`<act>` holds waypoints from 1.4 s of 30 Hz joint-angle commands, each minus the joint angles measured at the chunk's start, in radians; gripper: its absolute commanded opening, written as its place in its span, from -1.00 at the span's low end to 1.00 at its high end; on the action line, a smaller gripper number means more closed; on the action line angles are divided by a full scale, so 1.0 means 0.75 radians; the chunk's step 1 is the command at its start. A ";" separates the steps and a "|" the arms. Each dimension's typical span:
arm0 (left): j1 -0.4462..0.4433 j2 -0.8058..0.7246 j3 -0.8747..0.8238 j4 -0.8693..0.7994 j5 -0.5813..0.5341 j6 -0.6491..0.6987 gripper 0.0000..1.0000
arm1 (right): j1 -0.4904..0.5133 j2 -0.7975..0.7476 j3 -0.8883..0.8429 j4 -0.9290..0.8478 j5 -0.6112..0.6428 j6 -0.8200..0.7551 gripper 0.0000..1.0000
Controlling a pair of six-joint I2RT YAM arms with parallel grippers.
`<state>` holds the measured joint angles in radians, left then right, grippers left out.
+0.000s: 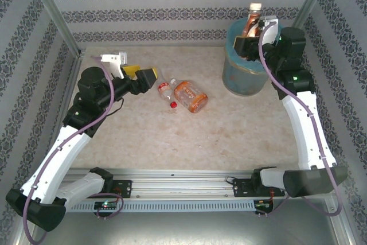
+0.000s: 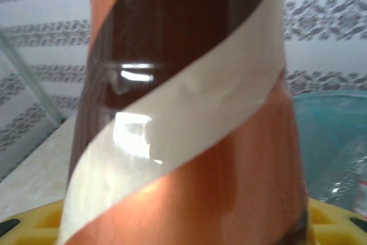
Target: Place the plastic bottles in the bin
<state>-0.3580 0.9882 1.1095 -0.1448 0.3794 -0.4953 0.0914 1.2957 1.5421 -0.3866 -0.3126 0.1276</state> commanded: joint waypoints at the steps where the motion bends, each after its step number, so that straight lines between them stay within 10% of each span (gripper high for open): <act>1: 0.007 -0.020 -0.009 0.044 -0.011 -0.012 0.89 | -0.025 0.098 0.073 -0.018 0.143 -0.062 -0.05; 7: 0.006 -0.013 -0.027 0.013 -0.025 0.014 0.90 | -0.120 0.328 0.164 0.051 0.185 -0.091 -0.04; 19: 0.007 0.017 -0.044 -0.058 -0.067 0.044 0.90 | -0.132 0.530 0.287 0.016 0.166 -0.063 0.69; 42: -0.007 0.831 0.306 -0.552 -0.132 -0.135 0.70 | 0.055 0.263 0.212 0.003 0.260 -0.126 0.63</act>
<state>-0.3588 1.5631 1.3003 -0.4603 0.2928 -0.5404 0.0784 1.5841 1.7271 -0.3923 -0.1623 0.0669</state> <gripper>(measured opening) 0.852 0.815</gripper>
